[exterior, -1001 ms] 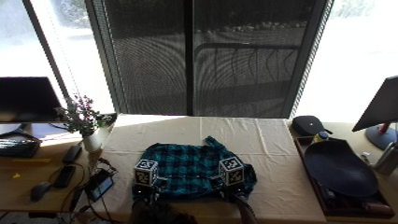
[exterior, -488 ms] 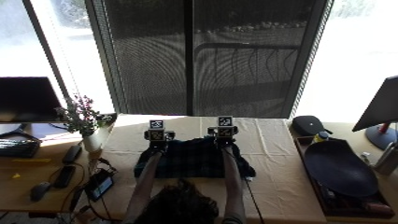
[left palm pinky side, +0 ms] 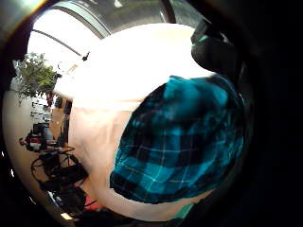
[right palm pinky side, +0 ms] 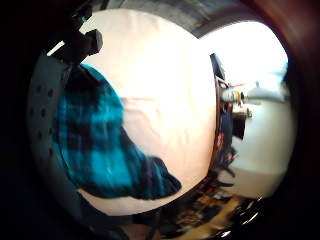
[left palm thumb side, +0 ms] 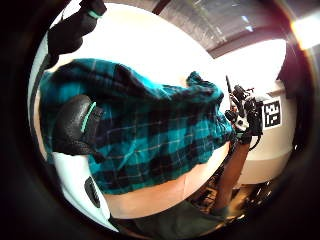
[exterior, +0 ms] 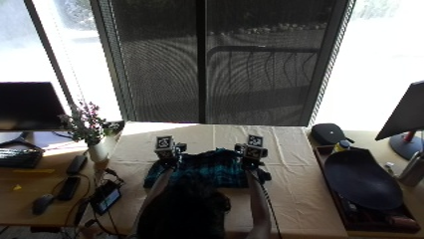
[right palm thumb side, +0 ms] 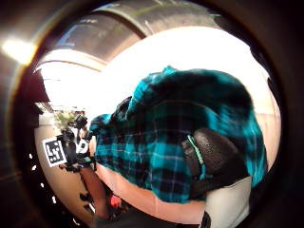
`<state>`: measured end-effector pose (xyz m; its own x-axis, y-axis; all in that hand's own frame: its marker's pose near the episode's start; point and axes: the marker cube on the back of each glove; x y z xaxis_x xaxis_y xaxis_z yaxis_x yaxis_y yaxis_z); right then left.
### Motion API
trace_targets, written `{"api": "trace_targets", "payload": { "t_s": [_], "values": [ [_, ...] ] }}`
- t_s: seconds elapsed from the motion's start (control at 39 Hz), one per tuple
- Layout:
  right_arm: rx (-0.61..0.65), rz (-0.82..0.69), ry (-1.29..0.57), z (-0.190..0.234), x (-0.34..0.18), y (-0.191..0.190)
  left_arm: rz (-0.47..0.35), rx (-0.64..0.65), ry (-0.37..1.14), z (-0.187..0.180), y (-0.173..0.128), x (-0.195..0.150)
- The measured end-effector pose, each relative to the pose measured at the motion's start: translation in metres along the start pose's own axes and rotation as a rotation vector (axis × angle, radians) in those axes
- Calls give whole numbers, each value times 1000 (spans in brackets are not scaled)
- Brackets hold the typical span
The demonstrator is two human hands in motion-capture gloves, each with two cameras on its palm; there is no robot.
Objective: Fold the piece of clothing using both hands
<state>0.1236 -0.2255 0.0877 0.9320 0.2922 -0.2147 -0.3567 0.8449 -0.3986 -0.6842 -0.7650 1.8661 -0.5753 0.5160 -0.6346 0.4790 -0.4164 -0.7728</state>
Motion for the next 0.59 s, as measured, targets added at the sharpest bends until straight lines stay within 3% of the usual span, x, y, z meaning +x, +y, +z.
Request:
{"api": "trace_targets", "payload": {
  "t_s": [0.05, 0.13, 0.18, 0.28, 0.44, 0.51, 0.59],
  "values": [
    [154, 174, -38, 6, 35, 28, -14, 46, -54, 1, 7, -3],
    [371, 265, -293, 21, 51, 36, -29, 121, -137, 4, 16, -8],
    [379, 335, -402, 37, 61, 42, -39, 194, -227, 2, 14, -18],
    [228, 407, -532, 62, 76, 64, -100, 396, -526, 1, -6, -60],
    [161, 403, -669, 73, 64, 58, -55, 269, -405, 41, -4, -67],
    [258, 448, -639, 66, 62, 47, -56, 239, -378, 45, -2, -67],
    [353, 419, -679, 52, 52, 44, -144, 159, -455, 42, 8, -80]
  ]
}}
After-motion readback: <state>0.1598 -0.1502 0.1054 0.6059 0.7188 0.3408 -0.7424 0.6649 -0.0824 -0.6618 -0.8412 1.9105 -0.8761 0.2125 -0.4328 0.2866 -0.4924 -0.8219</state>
